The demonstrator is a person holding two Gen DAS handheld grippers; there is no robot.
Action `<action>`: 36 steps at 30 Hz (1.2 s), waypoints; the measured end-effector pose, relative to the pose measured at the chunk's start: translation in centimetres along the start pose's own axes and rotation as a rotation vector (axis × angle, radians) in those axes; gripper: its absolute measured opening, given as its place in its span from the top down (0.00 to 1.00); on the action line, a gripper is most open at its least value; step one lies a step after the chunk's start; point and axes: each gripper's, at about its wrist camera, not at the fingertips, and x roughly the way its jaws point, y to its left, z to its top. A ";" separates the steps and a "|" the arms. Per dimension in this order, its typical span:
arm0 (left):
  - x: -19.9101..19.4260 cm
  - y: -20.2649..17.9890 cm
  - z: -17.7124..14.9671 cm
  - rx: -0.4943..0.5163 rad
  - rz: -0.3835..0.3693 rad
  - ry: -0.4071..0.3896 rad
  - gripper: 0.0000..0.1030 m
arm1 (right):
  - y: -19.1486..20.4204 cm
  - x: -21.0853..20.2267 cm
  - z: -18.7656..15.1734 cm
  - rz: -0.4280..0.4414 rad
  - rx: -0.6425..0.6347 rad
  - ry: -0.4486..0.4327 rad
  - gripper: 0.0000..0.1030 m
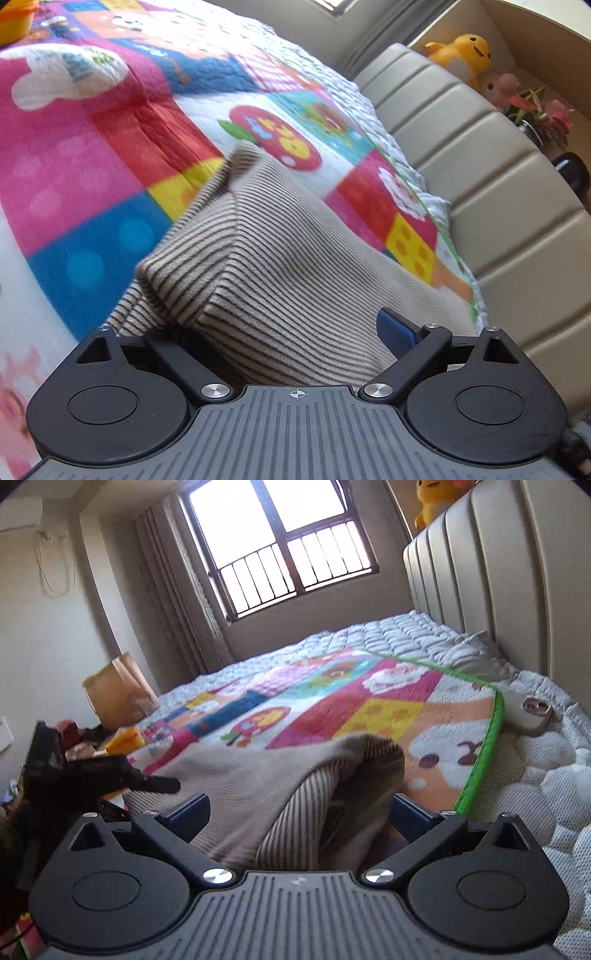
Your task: Fold clothes
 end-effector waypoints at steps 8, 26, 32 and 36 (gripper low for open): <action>0.1 0.2 0.8 0.040 0.049 -0.026 0.06 | -2.7 3.2 4.2 -0.111 -0.014 -0.039 0.00; 0.6 -0.8 -0.4 0.016 -0.036 0.040 0.02 | 0.6 8.9 -2.3 -0.080 -0.225 0.252 0.00; 2.1 -0.9 1.4 0.012 -0.024 0.048 0.02 | 4.4 6.3 -5.0 -0.019 -0.282 0.274 0.00; 3.1 -0.9 3.0 -0.014 -0.013 0.071 0.02 | 5.8 5.8 -6.3 -0.047 -0.260 0.236 0.00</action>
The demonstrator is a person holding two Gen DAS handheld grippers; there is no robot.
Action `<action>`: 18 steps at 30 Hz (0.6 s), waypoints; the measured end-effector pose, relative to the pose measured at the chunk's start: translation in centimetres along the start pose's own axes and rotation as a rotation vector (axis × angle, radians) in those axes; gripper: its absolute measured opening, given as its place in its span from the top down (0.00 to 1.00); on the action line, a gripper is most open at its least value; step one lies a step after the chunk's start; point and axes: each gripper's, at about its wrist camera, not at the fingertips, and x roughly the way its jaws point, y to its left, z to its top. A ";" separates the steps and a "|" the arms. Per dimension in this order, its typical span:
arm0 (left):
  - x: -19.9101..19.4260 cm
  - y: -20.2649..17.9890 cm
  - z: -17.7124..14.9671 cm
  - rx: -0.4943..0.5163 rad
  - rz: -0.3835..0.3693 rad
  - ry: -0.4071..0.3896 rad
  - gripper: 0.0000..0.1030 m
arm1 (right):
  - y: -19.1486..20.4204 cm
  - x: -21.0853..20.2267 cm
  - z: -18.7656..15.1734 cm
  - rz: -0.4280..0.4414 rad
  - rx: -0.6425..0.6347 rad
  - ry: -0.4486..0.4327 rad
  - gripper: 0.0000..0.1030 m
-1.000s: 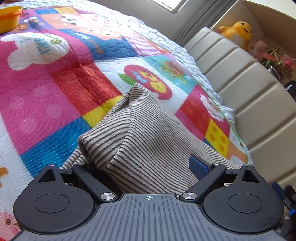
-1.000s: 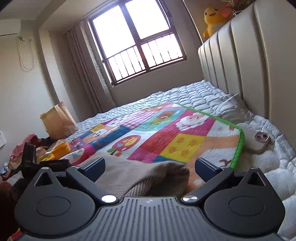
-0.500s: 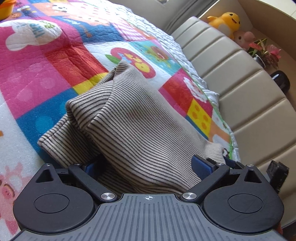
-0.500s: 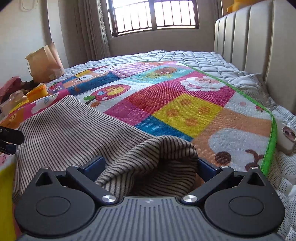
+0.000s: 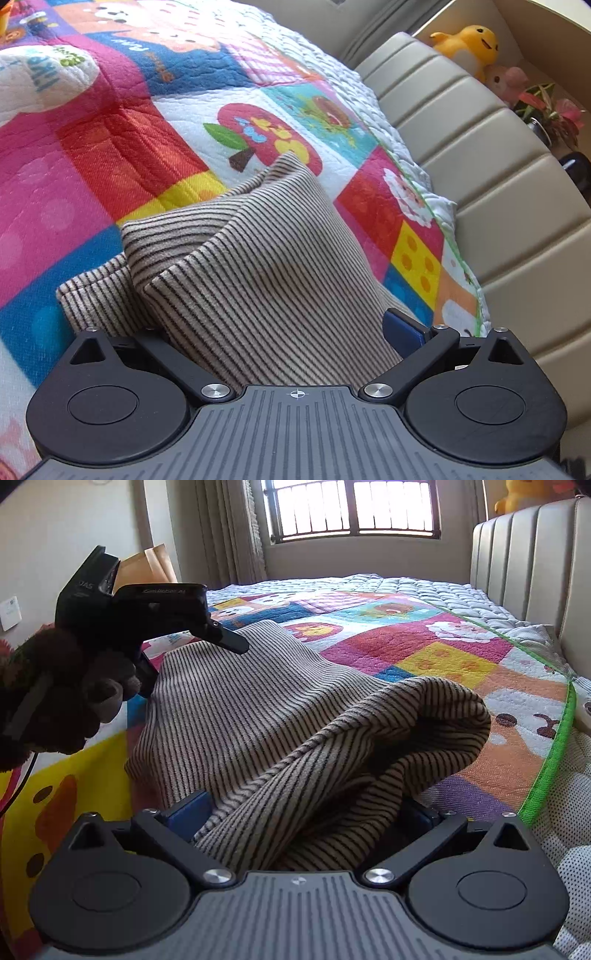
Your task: Fold clothes
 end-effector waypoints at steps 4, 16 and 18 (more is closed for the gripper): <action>0.9 -0.7 1.2 0.022 0.022 0.003 0.02 | 0.1 -0.1 -0.4 -0.010 0.069 -0.022 0.00; -1.9 -1.9 -1.9 0.188 0.160 -0.038 0.02 | -4.0 -3.3 0.3 0.099 0.198 -0.081 0.00; -3.6 -1.8 -3.9 0.216 0.169 -0.034 0.02 | -4.8 -4.1 0.9 0.053 0.188 -0.123 0.00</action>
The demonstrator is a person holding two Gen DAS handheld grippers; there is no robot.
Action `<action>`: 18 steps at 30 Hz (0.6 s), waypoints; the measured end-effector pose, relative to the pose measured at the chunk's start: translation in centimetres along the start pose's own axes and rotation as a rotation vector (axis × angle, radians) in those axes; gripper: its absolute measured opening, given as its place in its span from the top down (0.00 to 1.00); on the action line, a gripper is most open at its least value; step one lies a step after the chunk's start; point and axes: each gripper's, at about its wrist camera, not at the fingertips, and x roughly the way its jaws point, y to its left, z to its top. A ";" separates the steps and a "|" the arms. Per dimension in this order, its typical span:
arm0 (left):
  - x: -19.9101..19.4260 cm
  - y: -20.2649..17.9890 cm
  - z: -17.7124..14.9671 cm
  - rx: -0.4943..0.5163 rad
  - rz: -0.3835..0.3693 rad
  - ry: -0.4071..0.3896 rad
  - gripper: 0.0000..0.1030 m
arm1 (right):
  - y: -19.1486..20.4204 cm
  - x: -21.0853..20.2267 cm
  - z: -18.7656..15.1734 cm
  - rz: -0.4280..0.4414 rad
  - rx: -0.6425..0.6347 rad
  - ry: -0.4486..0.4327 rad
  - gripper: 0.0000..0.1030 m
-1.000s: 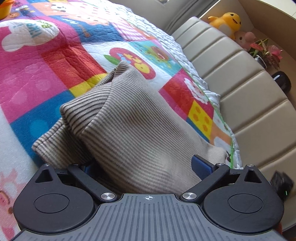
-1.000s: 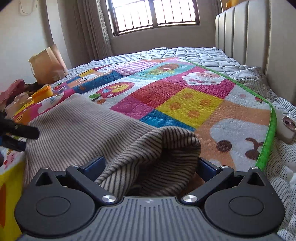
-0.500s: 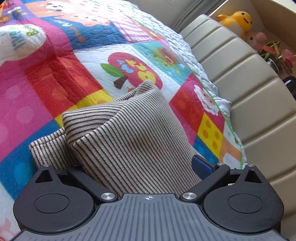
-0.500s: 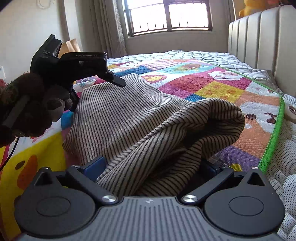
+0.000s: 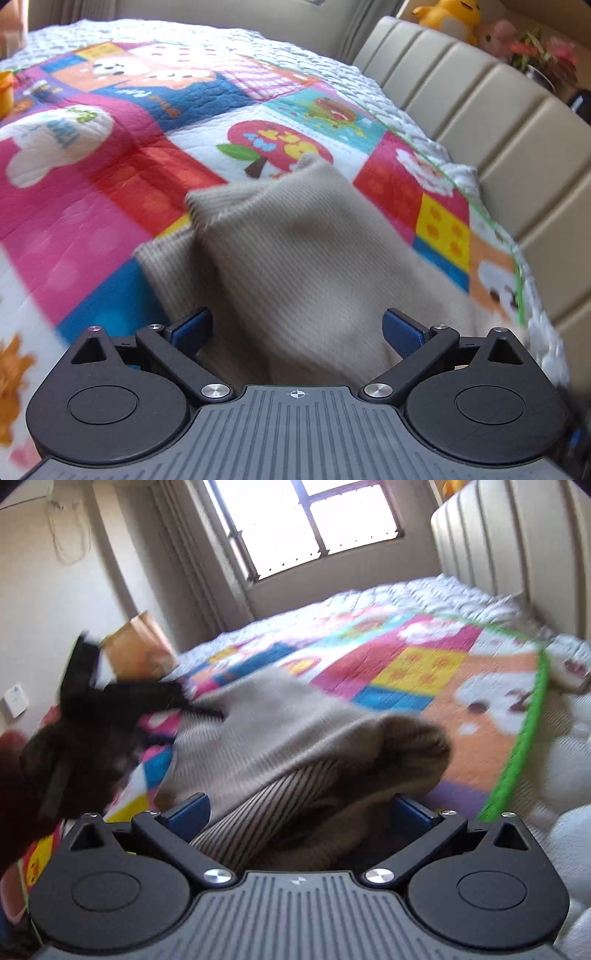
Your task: Fold clothes
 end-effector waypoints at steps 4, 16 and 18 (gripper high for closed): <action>-2.5 -0.1 -4.0 -0.032 -0.060 0.022 0.02 | -0.4 0.7 1.3 -0.117 -0.088 -0.036 0.00; -3.4 -5.4 -8.1 -0.076 -0.310 0.073 0.02 | -3.9 5.5 5.6 -0.318 -0.129 0.044 0.27; -2.4 -5.9 -8.0 -0.066 -0.315 0.068 0.04 | -4.2 5.8 4.2 -0.298 -0.115 0.104 0.46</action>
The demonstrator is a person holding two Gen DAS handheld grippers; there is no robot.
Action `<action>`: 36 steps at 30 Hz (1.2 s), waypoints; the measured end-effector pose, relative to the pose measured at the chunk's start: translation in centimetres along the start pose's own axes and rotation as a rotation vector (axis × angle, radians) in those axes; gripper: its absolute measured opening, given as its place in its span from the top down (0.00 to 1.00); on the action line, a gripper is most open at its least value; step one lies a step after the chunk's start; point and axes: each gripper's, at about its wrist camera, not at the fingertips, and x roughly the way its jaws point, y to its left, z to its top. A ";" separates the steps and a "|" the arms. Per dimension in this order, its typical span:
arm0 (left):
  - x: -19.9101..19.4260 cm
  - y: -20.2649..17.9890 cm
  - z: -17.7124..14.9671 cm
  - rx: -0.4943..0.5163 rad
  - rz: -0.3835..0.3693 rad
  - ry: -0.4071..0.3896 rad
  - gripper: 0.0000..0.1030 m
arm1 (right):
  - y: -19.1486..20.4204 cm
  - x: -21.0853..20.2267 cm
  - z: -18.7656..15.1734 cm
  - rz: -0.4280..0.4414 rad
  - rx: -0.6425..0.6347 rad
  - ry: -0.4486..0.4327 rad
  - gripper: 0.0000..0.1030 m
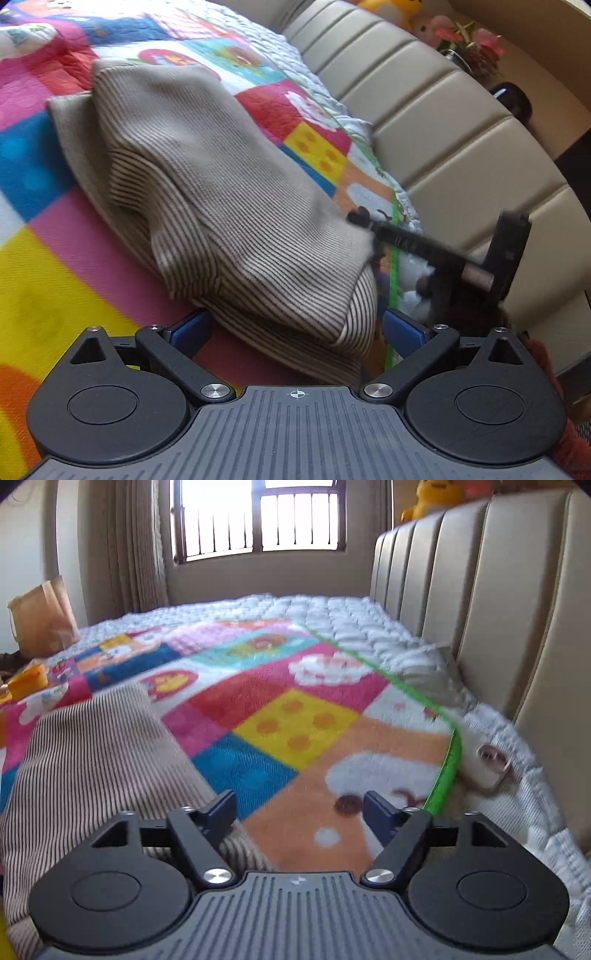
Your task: Fold clothes
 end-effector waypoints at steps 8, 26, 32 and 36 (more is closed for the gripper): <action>-0.1 2.8 2.7 -0.008 0.079 -0.043 0.20 | 4.0 -5.4 -5.7 0.173 0.056 0.028 0.61; -4.1 4.4 1.2 0.151 0.370 -0.114 0.07 | 8.0 -7.8 -5.7 0.309 0.011 -0.002 0.46; -4.4 4.5 0.4 0.165 0.370 -0.113 0.05 | 8.5 -6.7 -7.4 0.269 -0.029 0.009 0.42; -4.5 4.6 0.3 0.162 0.366 -0.114 0.05 | 8.5 -6.6 -7.5 0.267 -0.023 0.007 0.41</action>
